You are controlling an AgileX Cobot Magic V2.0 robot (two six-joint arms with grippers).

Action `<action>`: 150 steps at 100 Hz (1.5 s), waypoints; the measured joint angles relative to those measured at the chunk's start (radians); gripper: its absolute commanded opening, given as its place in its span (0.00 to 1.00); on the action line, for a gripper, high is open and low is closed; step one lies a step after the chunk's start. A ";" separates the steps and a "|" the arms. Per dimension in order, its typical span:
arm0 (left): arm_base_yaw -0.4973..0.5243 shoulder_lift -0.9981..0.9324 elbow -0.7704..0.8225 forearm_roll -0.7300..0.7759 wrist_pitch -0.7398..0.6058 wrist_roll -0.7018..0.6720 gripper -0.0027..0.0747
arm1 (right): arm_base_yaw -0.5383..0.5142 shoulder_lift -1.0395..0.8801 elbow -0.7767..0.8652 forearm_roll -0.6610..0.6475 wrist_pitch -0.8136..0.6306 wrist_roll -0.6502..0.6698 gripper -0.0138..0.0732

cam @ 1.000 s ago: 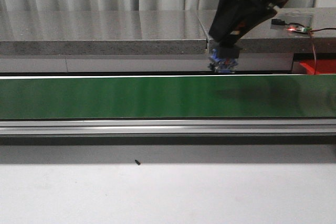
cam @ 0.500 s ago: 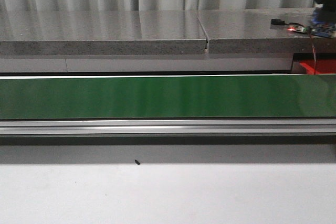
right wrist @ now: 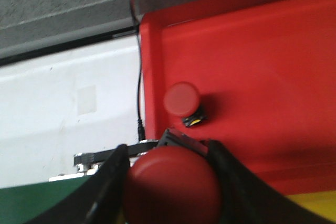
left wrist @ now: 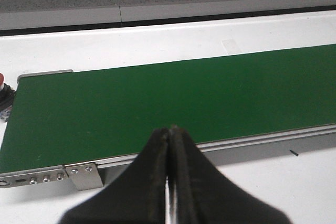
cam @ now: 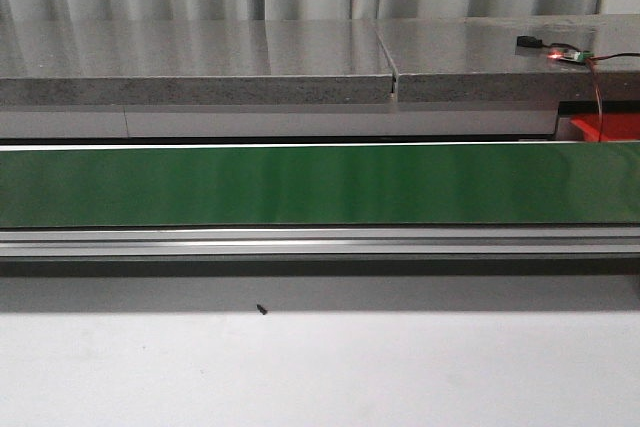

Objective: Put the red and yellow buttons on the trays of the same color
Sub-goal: 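Lift the red button into the red tray and open the right gripper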

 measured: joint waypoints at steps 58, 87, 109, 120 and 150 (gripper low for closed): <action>0.000 0.000 0.000 0.000 0.000 0.000 0.01 | -0.048 0.086 0.000 0.008 -0.171 0.091 0.41; 0.000 0.000 0.000 0.000 0.000 0.000 0.01 | -0.048 0.217 -0.065 0.008 -0.146 0.099 0.41; 0.000 0.000 0.000 0.000 0.000 0.000 0.01 | -0.048 0.319 -0.148 0.009 -0.117 0.106 0.41; 0.000 0.000 0.000 0.000 0.000 0.000 0.01 | -0.045 0.361 -0.178 0.010 -0.115 0.106 0.41; 0.000 0.000 0.000 0.000 0.000 0.000 0.01 | -0.004 0.437 -0.219 0.019 -0.133 0.107 0.41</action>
